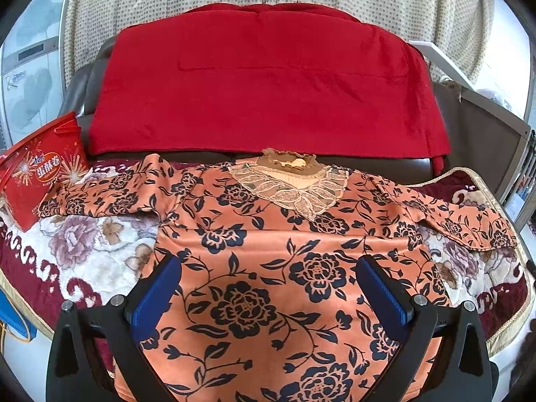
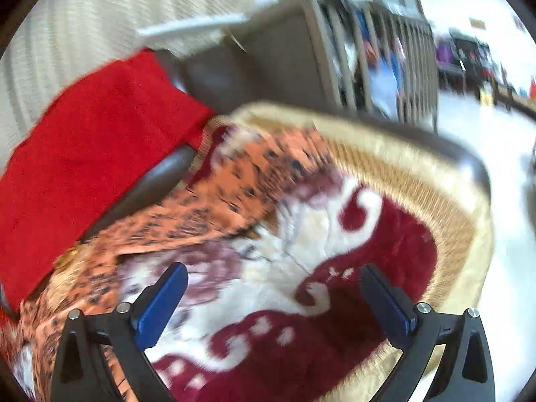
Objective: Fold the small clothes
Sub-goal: 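Position both grippers open above the spread orange floral blouse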
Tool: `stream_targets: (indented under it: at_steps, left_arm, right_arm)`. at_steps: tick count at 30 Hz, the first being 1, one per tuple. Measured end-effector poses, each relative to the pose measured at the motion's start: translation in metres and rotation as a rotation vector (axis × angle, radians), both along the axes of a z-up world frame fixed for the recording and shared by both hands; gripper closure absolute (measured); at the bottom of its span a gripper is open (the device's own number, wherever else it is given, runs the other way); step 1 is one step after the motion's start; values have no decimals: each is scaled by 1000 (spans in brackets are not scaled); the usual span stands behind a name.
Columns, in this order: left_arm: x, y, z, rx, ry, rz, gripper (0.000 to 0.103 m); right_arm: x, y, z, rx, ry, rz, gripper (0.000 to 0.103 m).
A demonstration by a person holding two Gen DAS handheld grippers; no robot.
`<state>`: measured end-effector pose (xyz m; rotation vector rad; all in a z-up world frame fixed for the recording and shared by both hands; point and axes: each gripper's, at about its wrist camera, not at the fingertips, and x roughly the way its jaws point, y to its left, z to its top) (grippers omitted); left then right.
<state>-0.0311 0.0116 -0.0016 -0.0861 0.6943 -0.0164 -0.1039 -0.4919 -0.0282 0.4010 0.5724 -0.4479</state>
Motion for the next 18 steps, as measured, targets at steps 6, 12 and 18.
stream_targets:
  at_steps: [6,12,18]
  left_arm:
    - [-8,-4,0,16,-2,5,0]
    - [-15,2,2,16,-10,33,0]
    - [-18,8,-2,21,-10,54,0]
  right_arm:
    - [-10,118,63,-185,-118,304,0]
    - [13,231,74,-250,-165,489,0]
    - [47,305,47,-209,-64,576,0]
